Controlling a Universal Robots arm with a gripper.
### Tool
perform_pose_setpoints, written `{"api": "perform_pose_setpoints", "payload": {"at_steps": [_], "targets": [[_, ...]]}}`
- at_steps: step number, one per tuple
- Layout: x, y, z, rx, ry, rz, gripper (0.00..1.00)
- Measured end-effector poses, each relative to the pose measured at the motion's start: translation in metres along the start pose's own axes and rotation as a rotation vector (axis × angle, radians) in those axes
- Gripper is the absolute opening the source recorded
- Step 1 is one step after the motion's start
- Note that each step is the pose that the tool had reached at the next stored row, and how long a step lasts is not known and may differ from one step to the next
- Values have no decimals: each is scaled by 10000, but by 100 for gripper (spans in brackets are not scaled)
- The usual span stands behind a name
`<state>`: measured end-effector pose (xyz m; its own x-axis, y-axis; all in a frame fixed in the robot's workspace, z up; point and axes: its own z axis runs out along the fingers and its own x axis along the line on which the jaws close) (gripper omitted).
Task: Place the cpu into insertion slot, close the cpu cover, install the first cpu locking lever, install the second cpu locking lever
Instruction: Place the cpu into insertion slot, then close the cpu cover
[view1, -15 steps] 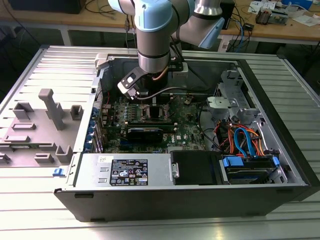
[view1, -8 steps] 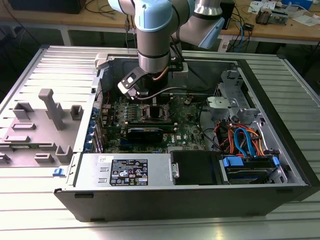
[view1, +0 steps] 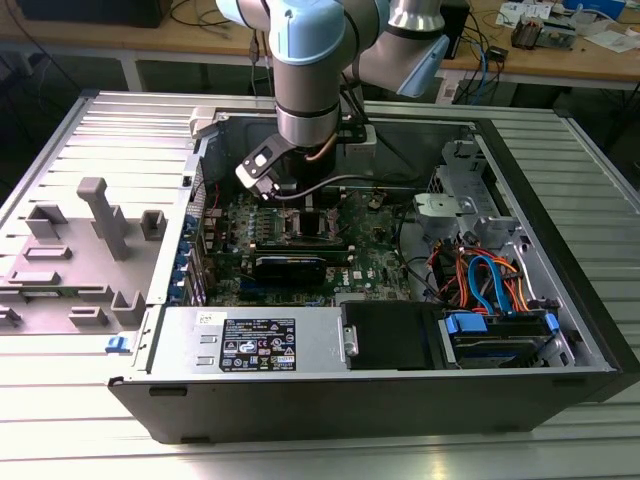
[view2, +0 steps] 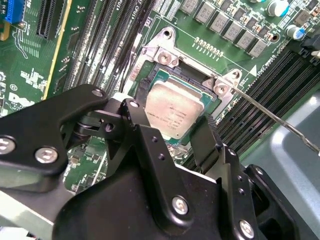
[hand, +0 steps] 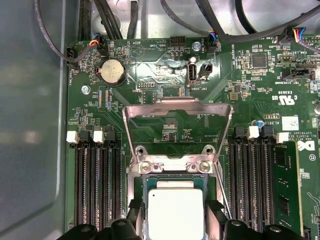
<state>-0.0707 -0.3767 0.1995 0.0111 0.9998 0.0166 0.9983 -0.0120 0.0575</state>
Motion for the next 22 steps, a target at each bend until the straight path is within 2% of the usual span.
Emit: {"api": "perform_pose_setpoints", "payload": {"at_steps": [4, 7, 8, 10, 11, 12, 16, 22], "targets": [[1, 3, -55, -1, 2, 0, 61], [3, 11, -173, 2, 3, 0, 61], [4, 20, -183, 18, 4, -2, 60], [3, 26, -184, 25, 2, 1, 47], [4, 26, -184, 26, 2, 2, 35], [3, 27, -184, 27, 2, 1, 35], [3, 28, -184, 26, 1, 0, 11], [4, 31, -183, 26, 2, 1, 11]]}}
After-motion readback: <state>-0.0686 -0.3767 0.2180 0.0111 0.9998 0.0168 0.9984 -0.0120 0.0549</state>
